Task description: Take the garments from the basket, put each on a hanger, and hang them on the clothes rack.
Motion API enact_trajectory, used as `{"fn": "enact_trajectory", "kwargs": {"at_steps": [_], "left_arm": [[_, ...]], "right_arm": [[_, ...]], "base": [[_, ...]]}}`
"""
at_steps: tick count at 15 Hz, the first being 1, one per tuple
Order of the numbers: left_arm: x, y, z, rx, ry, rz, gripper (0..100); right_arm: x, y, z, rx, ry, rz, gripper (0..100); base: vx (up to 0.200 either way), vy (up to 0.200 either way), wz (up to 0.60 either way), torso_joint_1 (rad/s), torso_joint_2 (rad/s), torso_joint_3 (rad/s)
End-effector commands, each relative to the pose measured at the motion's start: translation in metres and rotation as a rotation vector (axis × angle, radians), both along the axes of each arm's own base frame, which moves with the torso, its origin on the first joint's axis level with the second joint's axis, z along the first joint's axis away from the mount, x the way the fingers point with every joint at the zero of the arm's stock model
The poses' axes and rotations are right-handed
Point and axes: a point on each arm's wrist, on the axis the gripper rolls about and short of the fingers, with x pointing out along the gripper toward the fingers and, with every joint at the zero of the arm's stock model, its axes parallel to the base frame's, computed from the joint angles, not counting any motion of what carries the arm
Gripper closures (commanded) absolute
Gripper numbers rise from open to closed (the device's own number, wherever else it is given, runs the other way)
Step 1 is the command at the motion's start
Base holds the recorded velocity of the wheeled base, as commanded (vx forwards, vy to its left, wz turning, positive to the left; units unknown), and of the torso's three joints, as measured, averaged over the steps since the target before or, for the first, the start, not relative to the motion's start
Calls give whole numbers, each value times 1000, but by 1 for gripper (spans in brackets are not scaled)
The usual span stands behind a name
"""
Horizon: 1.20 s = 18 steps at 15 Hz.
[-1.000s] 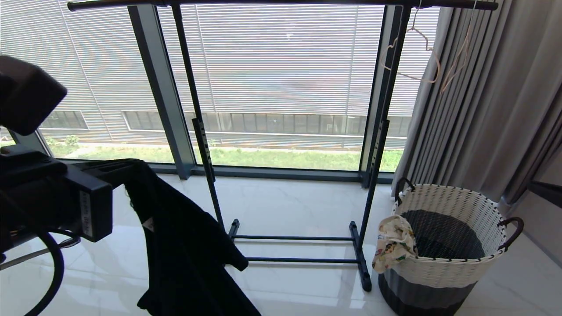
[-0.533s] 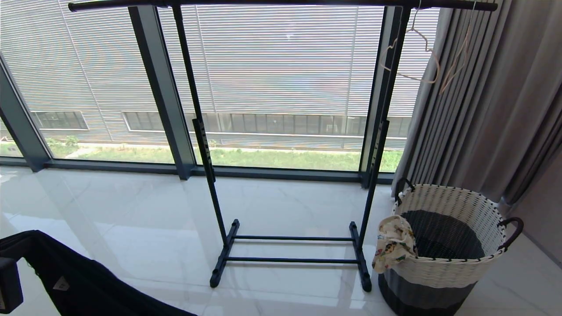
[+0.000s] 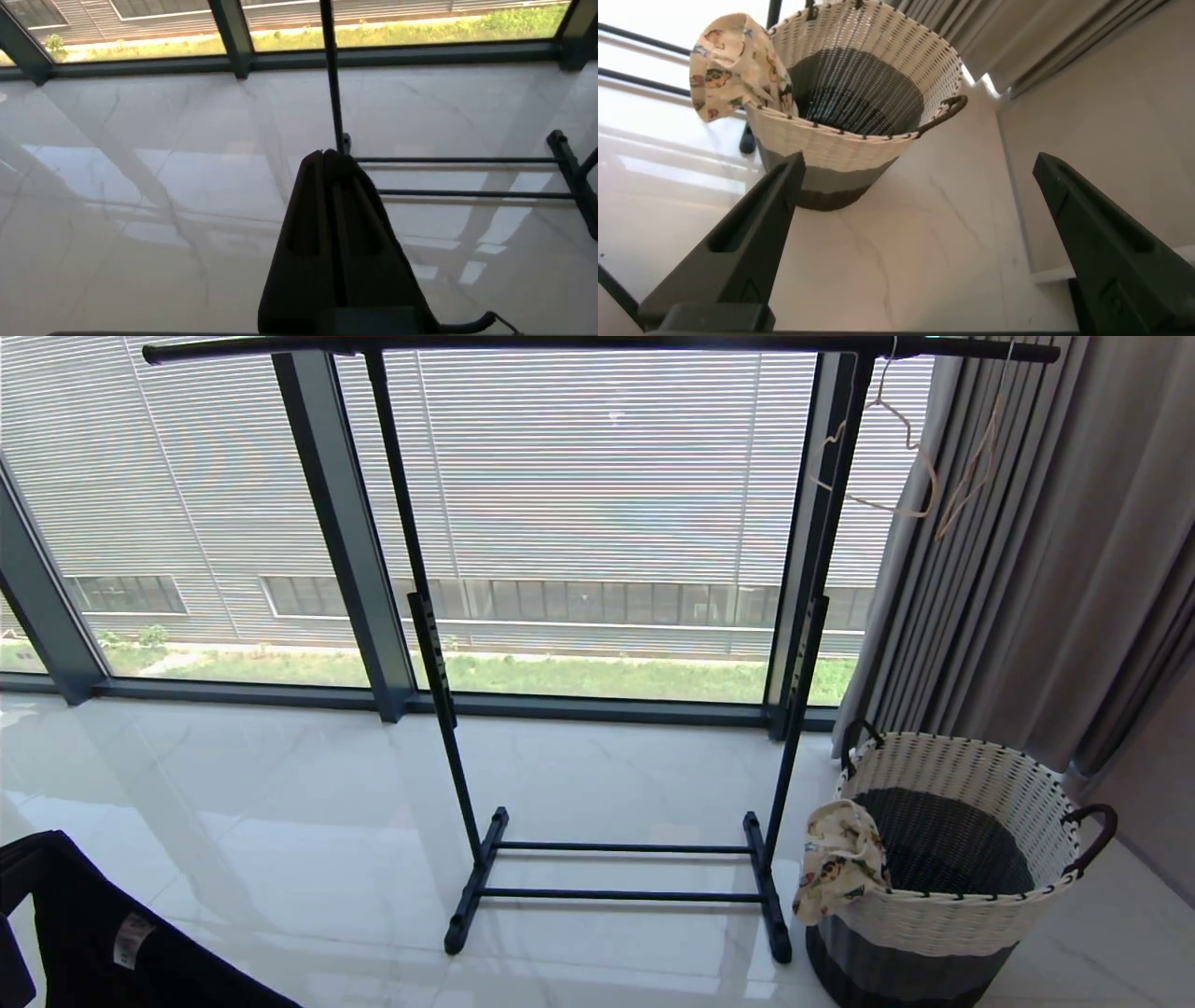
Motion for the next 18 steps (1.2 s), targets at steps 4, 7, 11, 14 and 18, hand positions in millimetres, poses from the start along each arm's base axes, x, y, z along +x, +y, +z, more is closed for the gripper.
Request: {"fn": "enact_trajectory", "kwargs": {"at_steps": [4, 7, 11, 14, 18], "left_arm": [[0, 0, 4, 3, -12, -3, 100], [2, 0, 6, 7, -11, -4, 100], [9, 0, 11, 8, -5, -1, 100], [11, 0, 14, 8, -10, -1, 100], [13, 0, 18, 9, -16, -1, 100]], "right_arm": [[1, 0, 1, -2, -5, 2, 0], [1, 0, 1, -1, -4, 1, 0], [4, 0, 1, 37, -2, -12, 0], [6, 0, 1, 64, 3, -23, 0], [25, -1, 7, 151, -16, -61, 0]], "base": [[200, 0, 0, 2, 2, 4], [200, 0, 0, 4, 4, 1], [200, 0, 0, 5, 2, 0], [67, 0, 0, 1, -1, 1], [0, 0, 0, 0, 0, 0]]}}
